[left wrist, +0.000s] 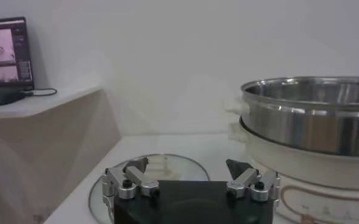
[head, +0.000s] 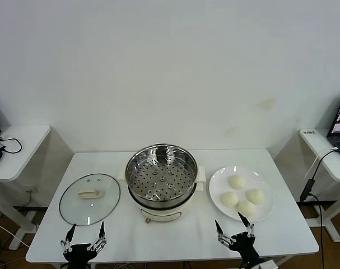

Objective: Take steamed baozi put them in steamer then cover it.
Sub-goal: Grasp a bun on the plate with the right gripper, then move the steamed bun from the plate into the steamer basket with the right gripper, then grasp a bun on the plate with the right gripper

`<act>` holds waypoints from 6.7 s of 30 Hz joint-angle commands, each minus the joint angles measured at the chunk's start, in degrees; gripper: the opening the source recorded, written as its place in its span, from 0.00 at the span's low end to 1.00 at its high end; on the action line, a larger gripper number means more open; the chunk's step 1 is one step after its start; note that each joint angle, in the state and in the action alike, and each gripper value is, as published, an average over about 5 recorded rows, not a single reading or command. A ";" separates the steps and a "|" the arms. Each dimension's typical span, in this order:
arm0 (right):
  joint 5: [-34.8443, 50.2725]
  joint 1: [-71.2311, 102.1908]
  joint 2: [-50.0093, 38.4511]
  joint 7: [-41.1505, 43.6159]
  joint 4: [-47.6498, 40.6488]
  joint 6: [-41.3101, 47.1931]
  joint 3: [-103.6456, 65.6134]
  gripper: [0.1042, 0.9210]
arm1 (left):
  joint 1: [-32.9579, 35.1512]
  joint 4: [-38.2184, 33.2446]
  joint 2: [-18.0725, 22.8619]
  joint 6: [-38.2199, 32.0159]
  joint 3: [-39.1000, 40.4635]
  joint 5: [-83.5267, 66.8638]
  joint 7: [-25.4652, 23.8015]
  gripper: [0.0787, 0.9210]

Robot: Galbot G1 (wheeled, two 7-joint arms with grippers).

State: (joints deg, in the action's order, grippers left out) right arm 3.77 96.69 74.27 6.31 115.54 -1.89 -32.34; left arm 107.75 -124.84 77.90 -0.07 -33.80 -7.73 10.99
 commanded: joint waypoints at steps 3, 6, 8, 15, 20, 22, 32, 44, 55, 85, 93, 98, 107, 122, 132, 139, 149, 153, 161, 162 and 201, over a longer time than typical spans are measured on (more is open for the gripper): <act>-3.53 -1.74 -1.21 -1.43 -0.03 0.47 -0.32 0.88 | -0.36 -1.13 -0.38 2.05 -0.69 3.23 -0.64 0.88; -6.53 -4.47 -4.51 -1.90 0.21 2.41 -1.99 0.88 | -0.80 -1.44 -0.69 2.27 -1.21 4.90 -0.62 0.88; -7.76 -6.75 -7.77 -1.78 0.28 4.37 -3.27 0.88 | -0.94 -1.75 -0.86 2.42 -1.45 5.54 -0.70 0.88; -12.57 -15.33 -21.71 2.94 -3.29 12.60 -6.05 0.88 | -1.35 -2.73 -1.17 3.26 -2.31 5.62 -0.68 0.88; -16.42 -23.40 -31.93 10.56 -9.34 15.39 -3.21 0.88 | -0.95 -3.15 -1.22 3.38 -2.51 6.22 -0.72 0.88; -17.69 -27.63 -36.36 14.33 -11.77 15.85 -0.29 0.88 | -0.82 -3.21 -1.11 3.33 -2.52 6.49 -0.70 0.88; -16.95 -62.72 -49.55 33.44 -23.95 15.57 32.77 0.88 | -0.86 -3.39 -0.62 2.89 -2.70 6.96 -0.61 0.88; -14.36 -96.34 -42.62 51.84 -40.54 13.86 72.46 0.88 | -1.71 -2.81 -0.78 3.08 -3.39 6.77 -0.67 0.88; -14.97 -95.30 -32.61 51.42 -50.03 12.81 73.97 0.88 | -2.07 -2.86 -0.88 3.22 -4.51 6.70 -0.92 0.88; -19.65 -92.89 -21.38 48.85 -63.11 12.92 71.85 0.69 | -1.46 -2.64 -1.28 3.05 -5.72 6.55 -1.30 0.88; -19.61 -93.10 -21.79 49.67 -62.79 12.36 71.97 0.54 | -1.14 -2.87 -1.13 2.93 -5.60 6.57 -1.25 0.88; -19.11 -93.67 -22.16 50.37 -62.01 12.22 71.89 0.52 | -0.86 -3.30 -0.99 2.85 -5.39 6.64 -1.22 0.88; -14.85 -97.69 -26.30 52.17 -55.92 12.72 73.51 0.52 | -0.81 -3.72 -1.01 2.69 -5.22 6.67 -1.23 0.88; 1.08 -117.89 -32.25 53.63 -42.46 15.72 84.45 0.54 | -1.72 -3.91 -1.92 2.85 -4.31 6.52 -1.39 0.88; 9.57 -131.38 -21.88 52.00 -42.43 16.87 93.88 0.54 | -2.13 -3.39 -2.63 2.80 -4.58 5.76 -1.46 0.88; 12.70 -131.59 -10.33 50.60 -45.82 15.64 95.94 0.54 | -2.84 -2.65 -3.16 2.84 -5.43 4.96 -1.61 0.88; 2.54 -126.43 -1.34 49.98 -48.82 6.54 100.67 0.54 | -3.50 -1.27 -3.09 2.89 -6.15 4.59 -1.77 0.88; -3.03 -124.44 0.08 48.43 -50.70 0.29 102.06 0.54 | -3.66 -0.77 -2.90 2.83 -6.32 4.59 -1.78 0.88; -10.56 -121.85 1.17 45.25 -54.10 -8.36 103.79 0.55 | -3.55 -0.86 -2.54 2.73 -6.60 4.62 -1.81 0.88; -11.52 -121.62 1.26 44.70 -54.57 -9.57 103.86 0.55 | -3.51 -0.89 -2.51 2.72 -6.60 4.63 -1.81 0.88; 5.55 -130.43 -9.99 50.76 -41.81 4.47 100.85 0.88 | -3.61 -2.27 -2.93 2.82 -6.75 4.53 -1.99 0.88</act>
State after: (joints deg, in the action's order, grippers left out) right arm 1.54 -30.51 69.10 54.25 66.83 -5.97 69.21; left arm 104.15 -126.82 74.91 2.70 -40.53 -3.21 8.99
